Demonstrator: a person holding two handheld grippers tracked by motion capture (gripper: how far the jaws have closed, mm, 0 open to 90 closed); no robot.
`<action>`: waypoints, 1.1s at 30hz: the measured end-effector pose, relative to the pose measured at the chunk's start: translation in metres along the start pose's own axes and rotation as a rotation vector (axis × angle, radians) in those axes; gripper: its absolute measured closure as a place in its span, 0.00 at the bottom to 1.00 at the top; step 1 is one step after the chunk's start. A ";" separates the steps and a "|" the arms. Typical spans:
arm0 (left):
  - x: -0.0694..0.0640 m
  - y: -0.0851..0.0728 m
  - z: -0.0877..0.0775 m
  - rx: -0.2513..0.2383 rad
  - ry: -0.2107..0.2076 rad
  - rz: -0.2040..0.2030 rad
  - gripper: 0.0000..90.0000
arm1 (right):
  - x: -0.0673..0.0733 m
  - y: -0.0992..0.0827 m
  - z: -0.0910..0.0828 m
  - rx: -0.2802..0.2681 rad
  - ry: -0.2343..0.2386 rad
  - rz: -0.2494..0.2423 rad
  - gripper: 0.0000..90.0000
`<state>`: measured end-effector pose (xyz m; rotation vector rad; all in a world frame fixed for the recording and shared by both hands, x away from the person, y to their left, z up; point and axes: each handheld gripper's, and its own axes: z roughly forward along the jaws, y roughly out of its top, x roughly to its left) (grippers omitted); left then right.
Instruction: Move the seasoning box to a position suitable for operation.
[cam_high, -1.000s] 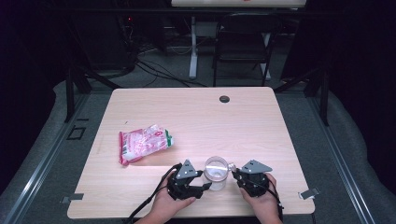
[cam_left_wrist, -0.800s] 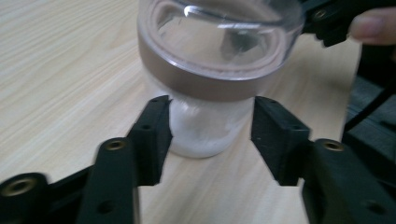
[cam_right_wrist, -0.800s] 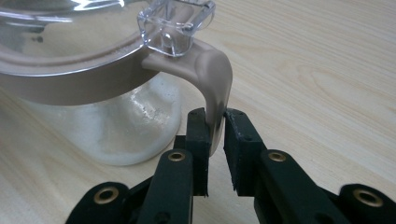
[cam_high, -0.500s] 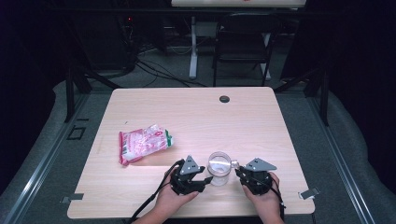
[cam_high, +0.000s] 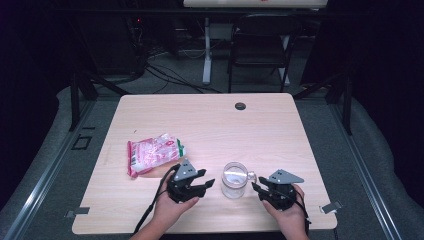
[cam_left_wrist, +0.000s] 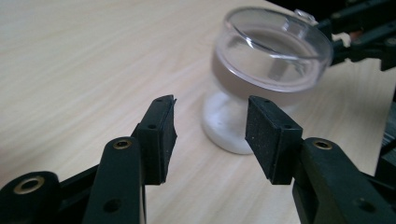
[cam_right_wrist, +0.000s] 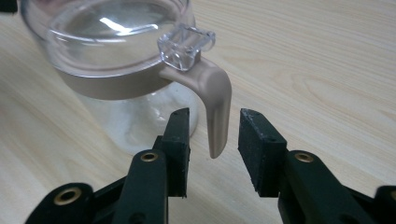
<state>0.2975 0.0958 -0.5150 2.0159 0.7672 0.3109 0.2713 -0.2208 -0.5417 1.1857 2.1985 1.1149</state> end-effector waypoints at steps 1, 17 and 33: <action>0.000 0.000 0.000 0.000 0.000 0.000 0.58 | 0.000 0.000 0.000 0.000 0.000 0.000 0.70; 0.061 -0.018 -0.055 -0.044 0.187 -0.110 0.59 | -0.009 0.006 0.002 0.009 0.055 -0.053 0.65; 0.058 -0.024 -0.058 -0.040 0.201 -0.113 0.74 | -0.001 0.024 -0.025 -0.060 0.130 0.041 0.81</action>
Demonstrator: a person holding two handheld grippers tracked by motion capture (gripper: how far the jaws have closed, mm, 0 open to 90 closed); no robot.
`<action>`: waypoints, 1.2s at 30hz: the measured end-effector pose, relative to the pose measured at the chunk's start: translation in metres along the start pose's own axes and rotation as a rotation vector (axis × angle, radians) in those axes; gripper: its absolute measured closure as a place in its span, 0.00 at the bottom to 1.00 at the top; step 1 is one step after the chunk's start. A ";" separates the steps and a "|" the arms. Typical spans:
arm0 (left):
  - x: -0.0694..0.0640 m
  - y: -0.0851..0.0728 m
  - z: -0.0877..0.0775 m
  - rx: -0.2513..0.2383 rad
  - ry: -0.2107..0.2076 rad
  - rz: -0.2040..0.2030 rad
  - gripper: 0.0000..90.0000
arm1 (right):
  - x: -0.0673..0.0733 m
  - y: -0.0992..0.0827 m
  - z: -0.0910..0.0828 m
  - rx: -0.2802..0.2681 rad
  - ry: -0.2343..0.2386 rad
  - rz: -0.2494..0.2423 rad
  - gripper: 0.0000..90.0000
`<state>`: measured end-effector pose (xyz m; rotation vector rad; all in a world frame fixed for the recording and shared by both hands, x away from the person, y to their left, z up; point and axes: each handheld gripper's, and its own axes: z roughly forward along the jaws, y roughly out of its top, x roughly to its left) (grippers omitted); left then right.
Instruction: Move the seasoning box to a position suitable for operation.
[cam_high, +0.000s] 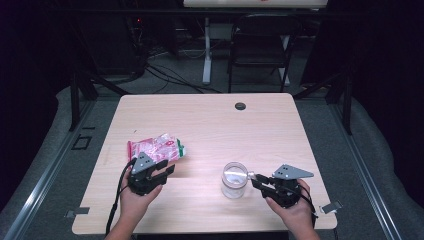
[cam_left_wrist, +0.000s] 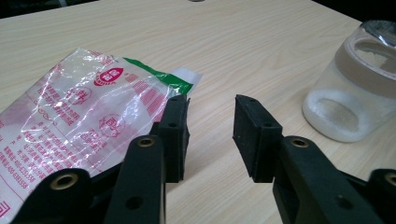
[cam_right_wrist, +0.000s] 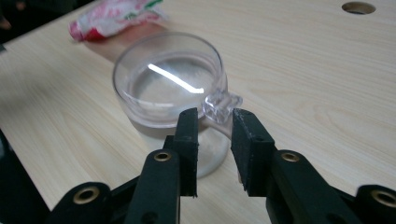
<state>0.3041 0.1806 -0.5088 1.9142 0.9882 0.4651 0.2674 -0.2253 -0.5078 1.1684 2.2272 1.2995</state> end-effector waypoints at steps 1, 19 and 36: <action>0.000 0.000 0.000 -0.002 -0.002 0.001 0.75 | 0.000 0.001 -0.001 -0.017 0.003 0.008 0.82; -0.017 -0.001 0.009 0.037 -0.043 0.038 0.97 | 0.008 0.012 0.000 -0.106 -0.076 0.010 0.94; -0.053 0.009 0.033 0.077 -0.174 0.105 1.00 | 0.002 0.012 0.011 -0.068 -0.094 0.038 0.95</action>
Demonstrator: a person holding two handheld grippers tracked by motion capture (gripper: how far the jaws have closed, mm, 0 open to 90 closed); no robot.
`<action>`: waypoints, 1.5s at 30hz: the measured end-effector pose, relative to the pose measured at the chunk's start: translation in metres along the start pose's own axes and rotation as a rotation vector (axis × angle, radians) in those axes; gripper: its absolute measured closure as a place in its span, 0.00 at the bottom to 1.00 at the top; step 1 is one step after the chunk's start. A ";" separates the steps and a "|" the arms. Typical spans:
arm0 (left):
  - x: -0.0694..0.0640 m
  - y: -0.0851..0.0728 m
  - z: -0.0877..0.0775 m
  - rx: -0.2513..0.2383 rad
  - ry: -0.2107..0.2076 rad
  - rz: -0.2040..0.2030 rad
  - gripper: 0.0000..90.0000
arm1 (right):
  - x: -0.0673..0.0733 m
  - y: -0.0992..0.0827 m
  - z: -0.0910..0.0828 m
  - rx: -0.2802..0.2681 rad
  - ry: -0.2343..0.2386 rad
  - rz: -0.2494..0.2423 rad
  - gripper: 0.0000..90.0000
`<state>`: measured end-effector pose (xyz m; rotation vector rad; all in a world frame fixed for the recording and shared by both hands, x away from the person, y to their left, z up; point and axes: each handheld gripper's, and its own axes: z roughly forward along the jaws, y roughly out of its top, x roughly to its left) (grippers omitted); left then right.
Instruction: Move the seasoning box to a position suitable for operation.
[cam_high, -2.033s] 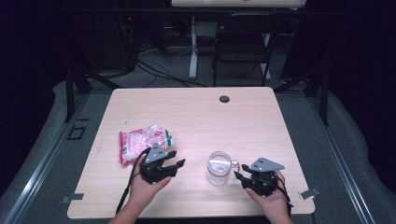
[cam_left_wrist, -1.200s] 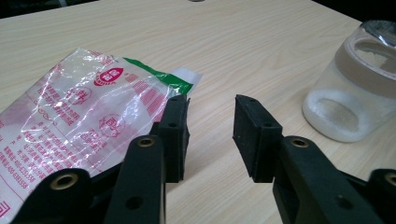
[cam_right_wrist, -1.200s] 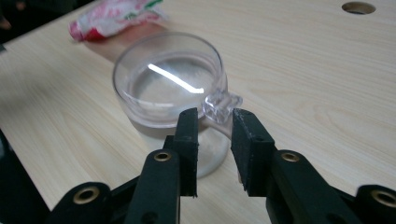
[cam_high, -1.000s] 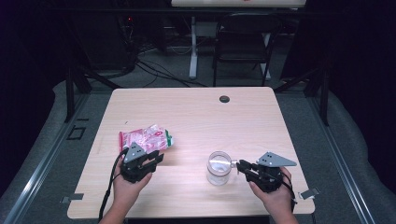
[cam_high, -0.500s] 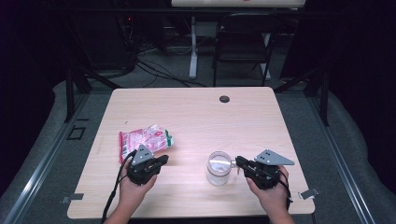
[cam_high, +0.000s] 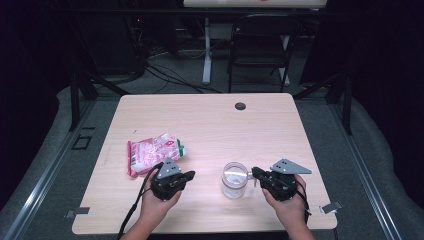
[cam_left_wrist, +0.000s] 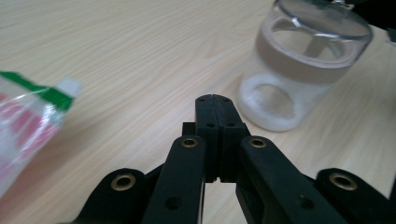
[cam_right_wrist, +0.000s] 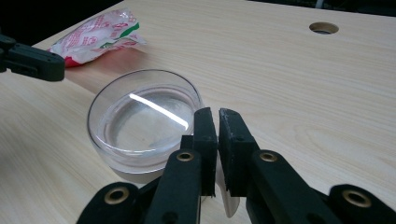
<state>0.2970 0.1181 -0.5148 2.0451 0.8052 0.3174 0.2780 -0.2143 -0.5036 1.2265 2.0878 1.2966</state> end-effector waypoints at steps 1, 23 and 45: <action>-0.003 0.002 0.003 0.005 -0.008 0.008 1.00 | 0.000 0.000 0.000 0.000 0.002 0.002 0.95; -0.044 0.023 0.040 0.034 -0.128 0.096 1.00 | -0.010 -0.005 0.000 -0.022 0.057 0.132 0.93; -0.043 0.019 0.045 0.049 -0.127 0.082 1.00 | -0.013 -0.007 0.001 -0.039 0.080 0.166 0.93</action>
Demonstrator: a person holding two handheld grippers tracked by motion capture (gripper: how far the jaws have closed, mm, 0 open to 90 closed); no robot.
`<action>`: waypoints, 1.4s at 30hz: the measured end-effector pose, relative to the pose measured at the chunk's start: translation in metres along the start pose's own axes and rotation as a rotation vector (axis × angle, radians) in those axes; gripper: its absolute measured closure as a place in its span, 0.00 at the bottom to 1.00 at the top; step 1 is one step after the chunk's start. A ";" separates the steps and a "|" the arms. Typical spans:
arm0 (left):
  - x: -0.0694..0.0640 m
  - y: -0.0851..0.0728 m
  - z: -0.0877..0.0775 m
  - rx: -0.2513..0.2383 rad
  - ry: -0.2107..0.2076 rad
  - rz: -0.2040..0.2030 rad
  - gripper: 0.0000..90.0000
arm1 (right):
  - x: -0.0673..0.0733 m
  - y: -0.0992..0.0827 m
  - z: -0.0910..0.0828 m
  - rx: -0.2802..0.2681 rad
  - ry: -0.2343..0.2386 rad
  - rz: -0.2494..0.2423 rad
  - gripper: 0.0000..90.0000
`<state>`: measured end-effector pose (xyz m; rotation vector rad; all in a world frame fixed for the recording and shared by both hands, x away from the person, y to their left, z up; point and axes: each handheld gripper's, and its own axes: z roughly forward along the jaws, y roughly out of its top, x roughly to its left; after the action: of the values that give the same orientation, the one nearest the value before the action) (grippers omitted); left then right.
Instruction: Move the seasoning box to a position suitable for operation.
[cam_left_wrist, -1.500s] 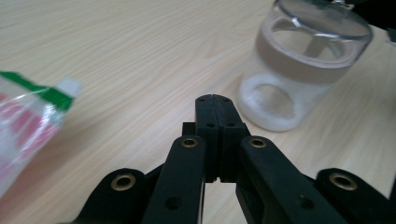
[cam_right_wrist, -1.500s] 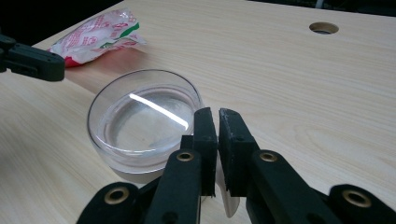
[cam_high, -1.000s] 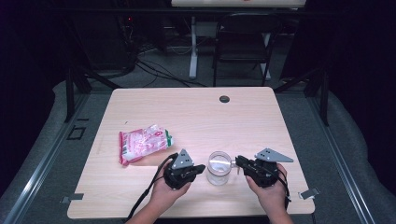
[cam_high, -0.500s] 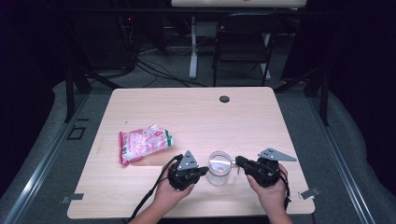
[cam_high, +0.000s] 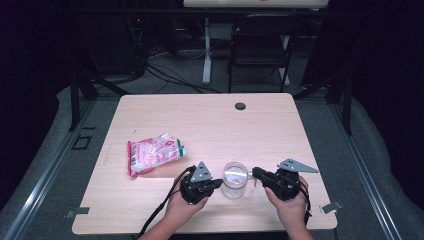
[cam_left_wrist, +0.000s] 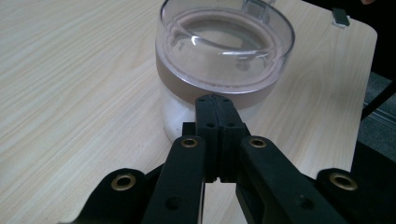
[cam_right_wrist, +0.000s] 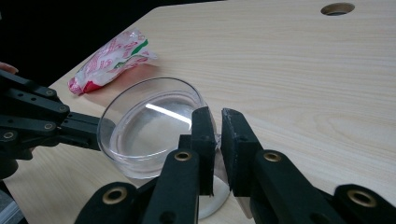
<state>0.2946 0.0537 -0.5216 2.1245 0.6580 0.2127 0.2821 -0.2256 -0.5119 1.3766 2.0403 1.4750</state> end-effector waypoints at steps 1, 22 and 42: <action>0.000 0.000 0.000 0.000 0.000 0.000 1.00 | 0.000 0.000 0.000 0.001 0.000 -0.001 0.93; -0.005 0.020 -0.005 -0.043 -0.025 0.016 1.00 | 0.022 -0.001 -0.013 0.005 -0.004 -0.175 0.73; -0.007 0.043 -0.003 -0.079 -0.007 0.023 0.76 | 0.046 -0.011 -0.005 0.007 -0.051 -0.377 0.52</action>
<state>0.3035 0.0315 -0.4853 2.0573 0.6119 0.2398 0.2498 -0.1917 -0.5053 0.9496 2.1275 1.2562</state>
